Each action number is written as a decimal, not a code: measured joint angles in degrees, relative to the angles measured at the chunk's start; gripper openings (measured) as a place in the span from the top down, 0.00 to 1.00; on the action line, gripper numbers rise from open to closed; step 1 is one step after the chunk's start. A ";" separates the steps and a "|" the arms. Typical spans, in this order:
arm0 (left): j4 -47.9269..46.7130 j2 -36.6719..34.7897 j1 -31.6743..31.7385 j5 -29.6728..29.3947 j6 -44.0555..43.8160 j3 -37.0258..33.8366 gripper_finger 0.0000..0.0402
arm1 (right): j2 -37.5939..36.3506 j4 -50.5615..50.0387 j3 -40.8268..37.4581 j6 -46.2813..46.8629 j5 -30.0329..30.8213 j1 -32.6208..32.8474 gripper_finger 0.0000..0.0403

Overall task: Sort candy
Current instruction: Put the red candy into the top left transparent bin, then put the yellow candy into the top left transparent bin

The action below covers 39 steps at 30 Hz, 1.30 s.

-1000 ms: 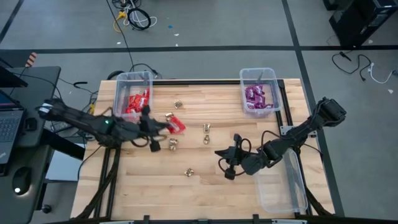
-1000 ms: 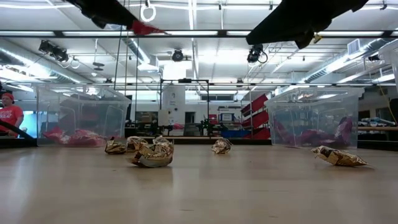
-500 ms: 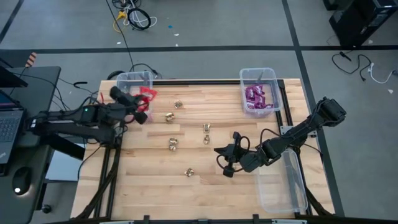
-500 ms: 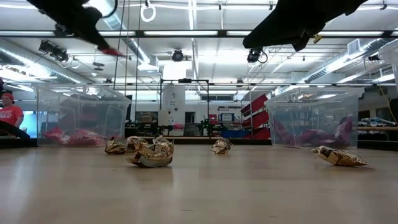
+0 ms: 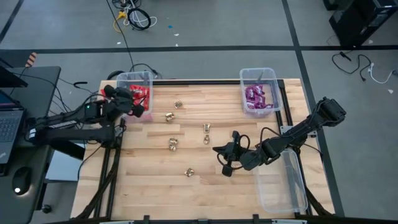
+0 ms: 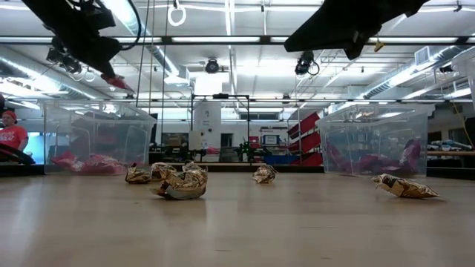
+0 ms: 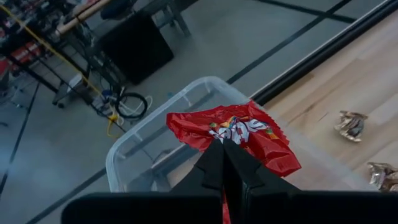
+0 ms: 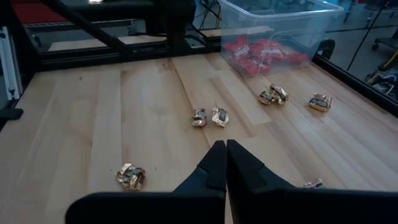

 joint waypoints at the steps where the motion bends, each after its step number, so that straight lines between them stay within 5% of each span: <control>1: -0.04 0.31 0.77 0.49 0.02 0.00 1.00 | 0.00 0.00 0.00 -0.03 -0.01 0.00 1.00; 16: -0.36 11.15 9.43 5.49 -0.12 0.00 0.99 | 0.00 0.00 0.00 0.14 -1.31 -0.11 1.00; 39: 1.80 12.41 11.08 5.75 0.54 0.37 0.75 | 0.00 0.02 0.00 0.19 -1.36 -0.11 1.00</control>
